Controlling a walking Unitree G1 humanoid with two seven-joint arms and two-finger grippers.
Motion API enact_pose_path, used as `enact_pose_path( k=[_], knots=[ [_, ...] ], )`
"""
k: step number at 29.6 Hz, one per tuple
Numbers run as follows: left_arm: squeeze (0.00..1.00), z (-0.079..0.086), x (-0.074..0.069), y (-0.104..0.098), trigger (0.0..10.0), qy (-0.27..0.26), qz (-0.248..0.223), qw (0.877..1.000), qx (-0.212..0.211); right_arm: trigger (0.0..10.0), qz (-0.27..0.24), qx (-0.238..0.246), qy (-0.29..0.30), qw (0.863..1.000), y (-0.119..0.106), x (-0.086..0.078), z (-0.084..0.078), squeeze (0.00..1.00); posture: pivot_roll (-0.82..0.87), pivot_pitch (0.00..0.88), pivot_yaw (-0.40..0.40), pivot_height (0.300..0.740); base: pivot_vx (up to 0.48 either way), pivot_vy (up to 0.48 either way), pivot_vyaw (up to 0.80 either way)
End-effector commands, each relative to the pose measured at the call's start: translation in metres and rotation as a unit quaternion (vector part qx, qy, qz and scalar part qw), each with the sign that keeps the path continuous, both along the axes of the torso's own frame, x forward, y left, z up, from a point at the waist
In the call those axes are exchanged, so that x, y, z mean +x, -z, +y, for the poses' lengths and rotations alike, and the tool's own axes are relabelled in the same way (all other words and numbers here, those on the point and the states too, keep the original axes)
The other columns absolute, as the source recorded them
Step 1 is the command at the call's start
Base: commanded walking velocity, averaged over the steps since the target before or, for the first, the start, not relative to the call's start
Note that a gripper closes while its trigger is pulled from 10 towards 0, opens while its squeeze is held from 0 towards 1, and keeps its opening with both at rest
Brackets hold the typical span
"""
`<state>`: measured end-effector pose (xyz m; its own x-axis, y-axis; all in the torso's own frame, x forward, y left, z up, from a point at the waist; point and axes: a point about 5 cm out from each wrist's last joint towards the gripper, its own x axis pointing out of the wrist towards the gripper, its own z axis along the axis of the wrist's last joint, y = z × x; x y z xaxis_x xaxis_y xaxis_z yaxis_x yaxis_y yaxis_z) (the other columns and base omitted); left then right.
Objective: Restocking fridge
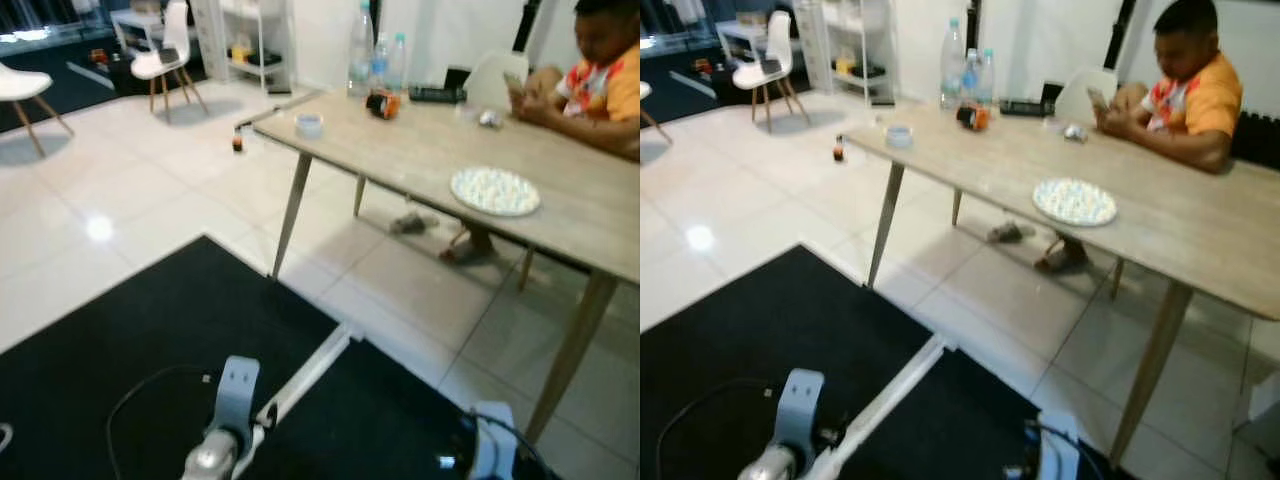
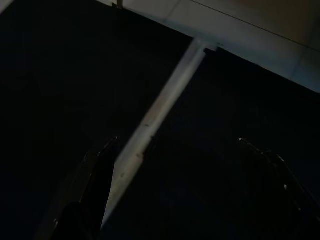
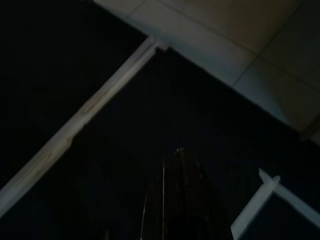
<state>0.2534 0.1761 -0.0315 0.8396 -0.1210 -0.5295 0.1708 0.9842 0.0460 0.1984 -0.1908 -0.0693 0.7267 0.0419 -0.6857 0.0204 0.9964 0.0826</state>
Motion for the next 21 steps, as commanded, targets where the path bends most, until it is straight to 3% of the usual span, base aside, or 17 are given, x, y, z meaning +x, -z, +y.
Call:
enact_pose_path(
  k=[1, 13, 21],
  knots=[
    [0.0, -0.0007, -0.0045, 0.004, 10.0, -0.002, 0.01, 1.0, -0.002, 10.0, 0.002, -0.008, 0.008, 1.0, -0.0001, -0.0014, -0.0067, 0.0, -0.06, 0.023, 0.024, 0.734, 0.289, 0.0, 0.0],
    [0.0, -0.0017, -0.0041, 0.0039, 10.0, -0.003, 0.01, 1.0, -0.003, 10.0, 0.004, -0.005, 0.009, 1.0, 0.0001, -0.0012, -0.0067, 0.0, -0.06, 0.027, 0.022, 0.734, 0.289, 0.0, 0.0],
    [0.0, -0.002, -0.0042, 0.004, 10.0, -0.002, 0.011, 1.0, -0.004, 10.0, 0.004, -0.006, 0.01, 1.0, -0.0002, -0.0012, -0.0079, 0.0, -0.06, 0.028, 0.022, 0.734, 0.287, 0.0, -0.8]
  ],
)
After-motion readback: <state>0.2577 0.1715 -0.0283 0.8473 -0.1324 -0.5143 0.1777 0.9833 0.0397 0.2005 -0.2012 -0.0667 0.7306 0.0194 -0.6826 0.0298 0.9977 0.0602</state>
